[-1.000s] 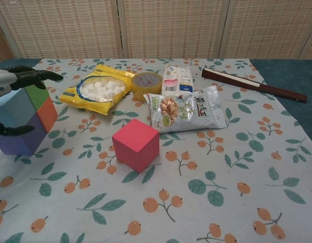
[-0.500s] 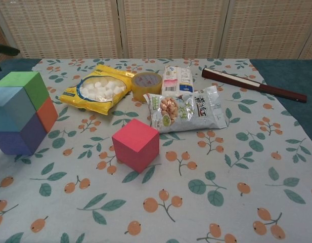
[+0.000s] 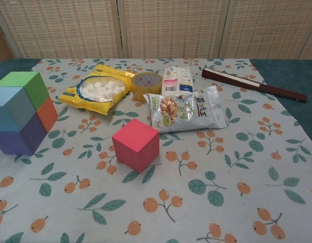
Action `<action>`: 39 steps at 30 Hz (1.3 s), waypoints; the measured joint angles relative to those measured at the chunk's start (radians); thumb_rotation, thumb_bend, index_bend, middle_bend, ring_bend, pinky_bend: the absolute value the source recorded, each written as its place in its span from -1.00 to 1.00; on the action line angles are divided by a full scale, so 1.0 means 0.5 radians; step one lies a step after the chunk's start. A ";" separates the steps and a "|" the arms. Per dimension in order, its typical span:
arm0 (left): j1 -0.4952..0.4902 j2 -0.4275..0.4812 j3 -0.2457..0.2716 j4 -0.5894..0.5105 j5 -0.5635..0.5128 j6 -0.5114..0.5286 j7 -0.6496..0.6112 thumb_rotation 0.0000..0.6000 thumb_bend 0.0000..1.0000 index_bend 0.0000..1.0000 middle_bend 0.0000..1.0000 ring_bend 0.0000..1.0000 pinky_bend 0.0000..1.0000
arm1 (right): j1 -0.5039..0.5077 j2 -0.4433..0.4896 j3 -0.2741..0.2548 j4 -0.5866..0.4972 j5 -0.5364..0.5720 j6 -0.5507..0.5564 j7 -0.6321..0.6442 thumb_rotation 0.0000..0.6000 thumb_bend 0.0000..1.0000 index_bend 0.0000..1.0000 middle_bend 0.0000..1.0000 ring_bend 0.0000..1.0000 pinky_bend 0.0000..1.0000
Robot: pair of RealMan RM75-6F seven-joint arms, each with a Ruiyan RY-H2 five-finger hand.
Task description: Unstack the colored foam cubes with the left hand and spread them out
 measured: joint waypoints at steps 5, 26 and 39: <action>-0.026 -0.039 -0.018 -0.002 0.151 0.046 -0.066 1.00 -0.36 -1.00 -1.00 -0.43 -0.96 | 0.003 -0.004 0.001 0.005 0.006 -0.014 -0.001 1.00 -0.70 -1.00 -1.00 -1.00 -1.00; -0.428 -0.455 -0.151 -0.063 0.531 -0.194 0.038 1.00 -0.32 -1.00 -1.00 -1.00 -1.00 | 0.016 0.005 0.000 0.009 0.024 -0.049 0.029 1.00 -0.70 -1.00 -1.00 -1.00 -1.00; -0.531 -0.455 -0.166 0.177 0.162 -0.591 -0.028 1.00 -0.35 -1.00 -1.00 -1.00 -1.00 | 0.011 0.006 -0.006 -0.001 0.010 -0.036 0.014 1.00 -0.70 -1.00 -1.00 -1.00 -1.00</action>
